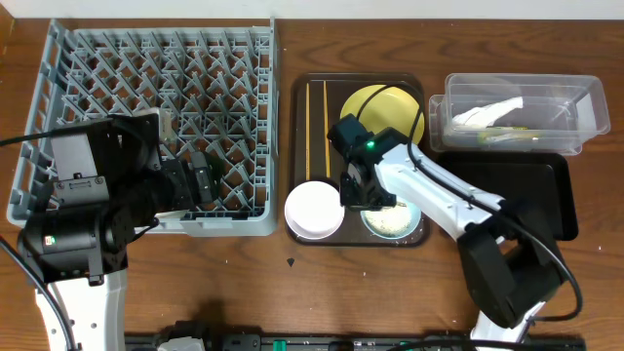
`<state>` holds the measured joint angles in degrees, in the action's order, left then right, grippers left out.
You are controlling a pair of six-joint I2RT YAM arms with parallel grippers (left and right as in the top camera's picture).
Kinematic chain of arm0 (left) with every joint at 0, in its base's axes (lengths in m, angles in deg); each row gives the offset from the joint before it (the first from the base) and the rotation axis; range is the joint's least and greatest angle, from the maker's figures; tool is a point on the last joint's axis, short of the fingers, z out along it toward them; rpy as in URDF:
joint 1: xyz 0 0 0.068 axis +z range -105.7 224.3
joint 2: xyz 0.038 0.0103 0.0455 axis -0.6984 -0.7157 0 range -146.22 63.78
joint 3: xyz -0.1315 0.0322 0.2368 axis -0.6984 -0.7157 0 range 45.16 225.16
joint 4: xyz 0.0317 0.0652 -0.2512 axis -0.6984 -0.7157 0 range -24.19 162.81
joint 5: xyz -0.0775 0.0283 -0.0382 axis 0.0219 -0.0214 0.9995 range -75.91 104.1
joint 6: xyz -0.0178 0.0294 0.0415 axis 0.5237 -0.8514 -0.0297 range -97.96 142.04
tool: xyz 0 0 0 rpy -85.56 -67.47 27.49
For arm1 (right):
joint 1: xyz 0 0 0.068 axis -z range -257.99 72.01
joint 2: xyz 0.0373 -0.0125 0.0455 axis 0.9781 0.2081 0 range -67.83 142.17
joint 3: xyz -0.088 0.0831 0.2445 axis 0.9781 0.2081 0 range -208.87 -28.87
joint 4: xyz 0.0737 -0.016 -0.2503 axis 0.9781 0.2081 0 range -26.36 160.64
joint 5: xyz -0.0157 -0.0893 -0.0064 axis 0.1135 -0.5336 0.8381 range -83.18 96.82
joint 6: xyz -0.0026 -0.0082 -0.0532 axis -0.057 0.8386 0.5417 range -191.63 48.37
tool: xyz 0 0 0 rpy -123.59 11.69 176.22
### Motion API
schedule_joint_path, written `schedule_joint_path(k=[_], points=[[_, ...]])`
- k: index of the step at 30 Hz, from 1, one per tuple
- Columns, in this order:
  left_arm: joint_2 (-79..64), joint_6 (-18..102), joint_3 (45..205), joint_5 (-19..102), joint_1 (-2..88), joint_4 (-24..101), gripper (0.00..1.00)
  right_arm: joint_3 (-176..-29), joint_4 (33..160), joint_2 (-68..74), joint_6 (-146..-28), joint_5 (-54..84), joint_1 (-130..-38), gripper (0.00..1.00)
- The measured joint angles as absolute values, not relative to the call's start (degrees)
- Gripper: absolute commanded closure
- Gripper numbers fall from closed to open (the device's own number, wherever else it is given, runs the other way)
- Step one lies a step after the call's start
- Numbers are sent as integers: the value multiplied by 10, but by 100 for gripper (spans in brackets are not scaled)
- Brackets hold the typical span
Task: Sort waste into correct bins and load items into the dishwasher
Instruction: 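Grasp the rim of the blue rice bowl with the right gripper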
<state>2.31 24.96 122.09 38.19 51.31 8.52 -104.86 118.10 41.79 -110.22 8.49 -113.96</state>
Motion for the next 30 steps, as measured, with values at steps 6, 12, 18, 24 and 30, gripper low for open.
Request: schedule_joint_path(k=[6,12,18,24,30], points=[[23,250,1221,382,513,85,9,-1049,1164,426,-1124,78,-1140,99],[23,250,1221,382,513,83,9,-1050,1163,428,-1133,73,-1140,90],[23,250,1221,382,513,83,9,-1050,1158,454,-1135,61,-1140,89],[23,250,1221,382,513,83,9,-1050,1161,456,-1138,51,-1140,99],[23,250,1221,382,513,83,9,-1050,1169,452,-1134,49,-1139,99]])
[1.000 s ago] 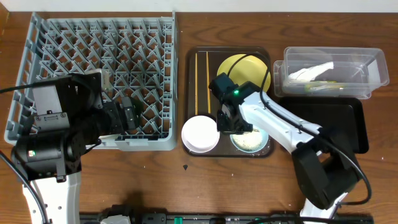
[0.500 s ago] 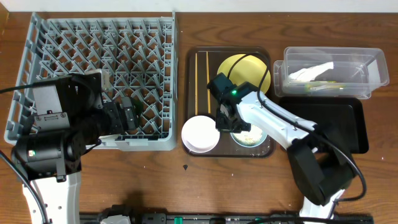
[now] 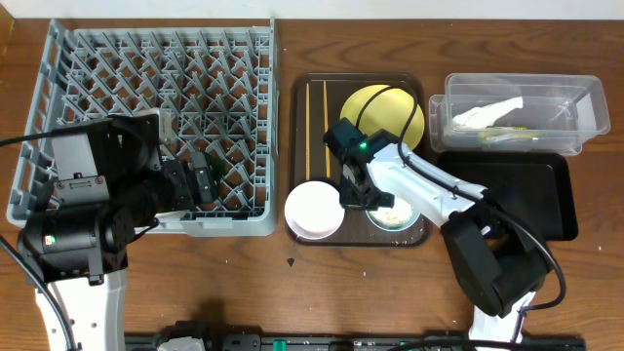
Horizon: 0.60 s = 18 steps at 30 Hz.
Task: Sort waste into correct bins and load items into the dishwasher
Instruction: 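Grasp the rim of the blue rice bowl with the right gripper, then carry the blue bowl over the black tray and tip the rice out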
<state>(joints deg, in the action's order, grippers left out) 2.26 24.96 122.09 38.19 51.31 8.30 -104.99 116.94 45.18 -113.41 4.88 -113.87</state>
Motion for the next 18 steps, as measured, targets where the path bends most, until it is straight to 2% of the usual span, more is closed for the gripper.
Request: schedule_joint_path(k=[10,18], points=[[23,250,1221,382,513,83,9,-1048,1196,341,-1097,78,-1065,99],[23,247,1221,382,513,83,0,-1049,1190,247,-933,279,-907,99]])
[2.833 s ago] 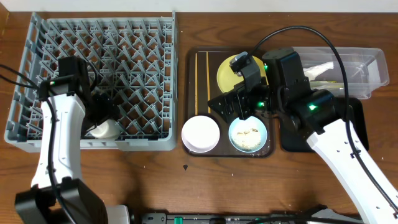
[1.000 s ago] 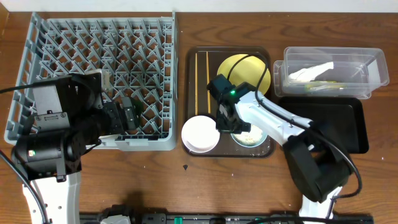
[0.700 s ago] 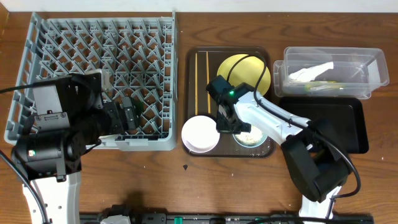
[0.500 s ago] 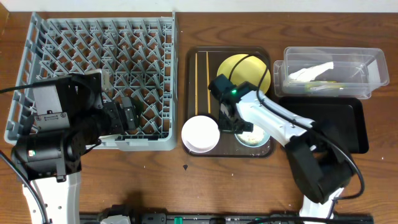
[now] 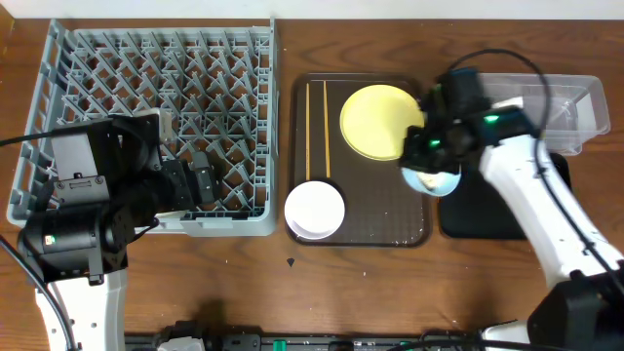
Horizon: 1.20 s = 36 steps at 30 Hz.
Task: Sort waste into correct bins and load items into the dishwasher
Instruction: 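Carry the blue bowl over the black tray and tip the rice out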
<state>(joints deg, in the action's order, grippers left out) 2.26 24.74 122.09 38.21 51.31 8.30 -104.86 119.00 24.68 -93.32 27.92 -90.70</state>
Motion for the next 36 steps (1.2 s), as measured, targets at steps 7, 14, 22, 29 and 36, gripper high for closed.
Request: schedule_joint_path(k=[7,14,22,29,36], points=[[23,248,1221,382,513,83,2,-1024,1217,248,-771,486,-744,99],[22,248,1221,382,513,83,2,-924,1143,248,-682,642,-602,99],[21,248,1221,382,513,83,2,-795,976,248,-658,777,-480,99],[21,248,1221,382,513,83,2,-737,903,248,-651,882,-440,99],[21,248,1221,382,513,83,2,-733,902,248,-640,924,-440,99]])
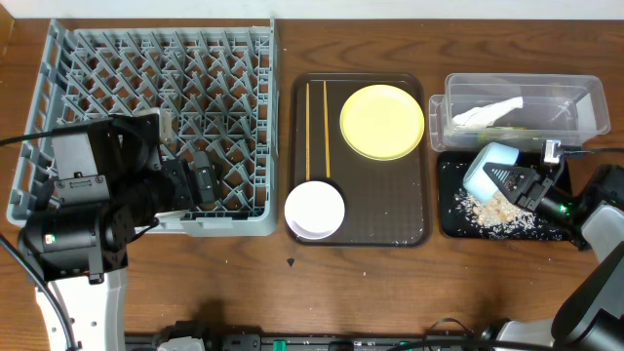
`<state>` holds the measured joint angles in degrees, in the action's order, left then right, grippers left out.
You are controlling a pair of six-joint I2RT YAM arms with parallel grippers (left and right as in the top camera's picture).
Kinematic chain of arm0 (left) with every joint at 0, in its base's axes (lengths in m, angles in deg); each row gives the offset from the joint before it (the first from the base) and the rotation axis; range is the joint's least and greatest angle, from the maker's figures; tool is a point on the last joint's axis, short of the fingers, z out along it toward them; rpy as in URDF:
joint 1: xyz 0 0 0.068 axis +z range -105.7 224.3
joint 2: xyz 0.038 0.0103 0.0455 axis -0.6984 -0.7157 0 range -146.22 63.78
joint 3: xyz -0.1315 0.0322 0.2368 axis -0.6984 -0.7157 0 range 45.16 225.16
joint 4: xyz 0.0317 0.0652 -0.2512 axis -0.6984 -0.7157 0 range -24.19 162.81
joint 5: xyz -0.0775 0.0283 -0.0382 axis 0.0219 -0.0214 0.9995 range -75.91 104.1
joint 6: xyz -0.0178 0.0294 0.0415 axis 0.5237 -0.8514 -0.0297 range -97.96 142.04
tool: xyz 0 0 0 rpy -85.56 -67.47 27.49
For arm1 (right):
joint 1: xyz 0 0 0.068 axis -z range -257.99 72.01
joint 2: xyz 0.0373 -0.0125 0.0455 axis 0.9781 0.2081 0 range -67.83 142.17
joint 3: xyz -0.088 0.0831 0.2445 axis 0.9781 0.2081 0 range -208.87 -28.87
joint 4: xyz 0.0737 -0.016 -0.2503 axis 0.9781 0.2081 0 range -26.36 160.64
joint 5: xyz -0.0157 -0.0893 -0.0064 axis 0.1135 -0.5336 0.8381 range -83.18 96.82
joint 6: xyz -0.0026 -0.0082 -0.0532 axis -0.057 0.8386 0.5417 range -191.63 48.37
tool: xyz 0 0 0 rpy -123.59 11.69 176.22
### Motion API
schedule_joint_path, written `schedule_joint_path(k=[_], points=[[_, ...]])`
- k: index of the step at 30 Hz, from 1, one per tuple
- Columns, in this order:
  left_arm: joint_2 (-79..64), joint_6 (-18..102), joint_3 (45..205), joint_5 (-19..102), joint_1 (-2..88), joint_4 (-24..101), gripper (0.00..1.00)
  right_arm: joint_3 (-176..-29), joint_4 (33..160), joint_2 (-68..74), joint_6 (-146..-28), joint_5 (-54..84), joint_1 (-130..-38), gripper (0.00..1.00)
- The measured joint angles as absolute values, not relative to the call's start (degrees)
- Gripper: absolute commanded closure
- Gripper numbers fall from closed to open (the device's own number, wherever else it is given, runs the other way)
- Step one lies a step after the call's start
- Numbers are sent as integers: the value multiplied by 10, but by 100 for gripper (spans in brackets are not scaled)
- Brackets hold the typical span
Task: Sort waste into correct bins and load items into the dishwasher
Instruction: 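Carry the blue bowl over the black tray and tip the rice out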
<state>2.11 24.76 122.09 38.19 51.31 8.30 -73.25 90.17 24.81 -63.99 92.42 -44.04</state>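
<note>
My right gripper (515,185) is shut on a light blue bowl (489,166), which is tipped on its side over the black bin (556,168). Pale food scraps (492,211) lie scattered on the bin's floor below the bowl. On the brown tray (366,229) there are a yellow plate (382,121), a white bowl (314,209) and two chopsticks (317,127). The grey dish rack (156,107) stands at the left. My left gripper (200,181) hangs over the rack's front edge, with its fingers too dark to read.
A clear plastic bin (522,109) holding white waste stands behind the black bin at the far right. The left arm's body covers the rack's front left corner. Bare wood table (370,292) runs along the front.
My right gripper has gone with the blue bowl from the tray's right edge to over the black bin. The bowl is now tipped and scraps lie in the bin. The left arm has not moved.
My right gripper was down at the blue bowl of scraps on the tray's front right at the first two moments. Then it held the bowl raised by the tray's right edge. Now the bowl is tipped over the black bin with scraps in it.
</note>
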Motion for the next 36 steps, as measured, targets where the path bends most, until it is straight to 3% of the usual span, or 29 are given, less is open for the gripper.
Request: schedule_joint_path(k=[20,28,36], points=[[21,248,1221,382,513,83,2,-733,905,248,-677,912,-441,99],[21,248,1221,382,513,83,2,-733,913,248,-756,801,-441,99],[21,248,1221,382,513,83,2,-731,917,248,-716,840,-453,99]])
